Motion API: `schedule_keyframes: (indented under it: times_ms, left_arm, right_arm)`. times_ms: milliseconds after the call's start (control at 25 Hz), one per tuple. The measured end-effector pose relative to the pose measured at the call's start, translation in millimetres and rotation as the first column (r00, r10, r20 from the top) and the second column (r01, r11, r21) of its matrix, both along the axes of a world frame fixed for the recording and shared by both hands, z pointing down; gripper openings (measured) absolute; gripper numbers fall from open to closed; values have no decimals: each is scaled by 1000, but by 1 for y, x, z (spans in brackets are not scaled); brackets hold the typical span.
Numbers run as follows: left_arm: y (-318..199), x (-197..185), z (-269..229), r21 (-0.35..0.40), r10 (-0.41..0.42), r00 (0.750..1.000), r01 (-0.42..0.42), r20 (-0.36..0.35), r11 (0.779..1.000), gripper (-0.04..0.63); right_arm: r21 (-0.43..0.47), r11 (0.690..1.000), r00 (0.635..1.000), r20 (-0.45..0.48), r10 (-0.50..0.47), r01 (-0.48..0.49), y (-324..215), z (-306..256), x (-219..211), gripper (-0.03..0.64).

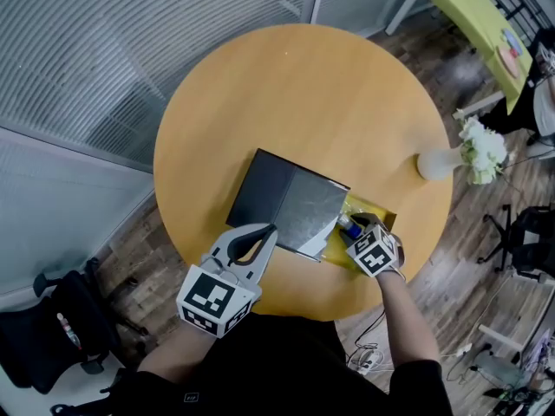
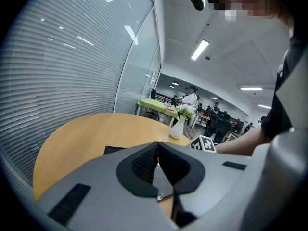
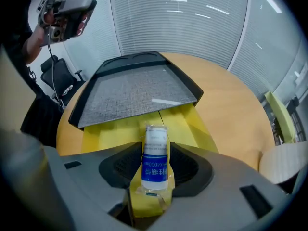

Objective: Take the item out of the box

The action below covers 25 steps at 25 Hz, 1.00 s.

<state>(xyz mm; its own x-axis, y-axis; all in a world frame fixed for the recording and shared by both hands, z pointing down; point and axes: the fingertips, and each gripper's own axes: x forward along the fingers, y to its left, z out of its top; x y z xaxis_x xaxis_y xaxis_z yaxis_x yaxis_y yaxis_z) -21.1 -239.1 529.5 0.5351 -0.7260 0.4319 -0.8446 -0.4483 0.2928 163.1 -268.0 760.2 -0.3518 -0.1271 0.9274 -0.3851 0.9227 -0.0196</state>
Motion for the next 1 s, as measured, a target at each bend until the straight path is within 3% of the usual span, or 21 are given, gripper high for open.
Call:
schedule_keyframes:
  times_ms: [400,640,1000]
  left_arm:
    - [13,-26,-19,40,7,1000,-7,-8,999,14]
    - [27,-32,-42,92,55,998,-51,-36,994,14]
    - [43,-28,-76,184,166,983,-148,-84,972,14]
  right_arm:
    - [49,998,996,-77,46,-42,0,-3,0,150]
    - [115,984,989,-38,145,-140,9,-47,3,146]
    - [197,938,958,73,276,-285,37,-116,-1,143]
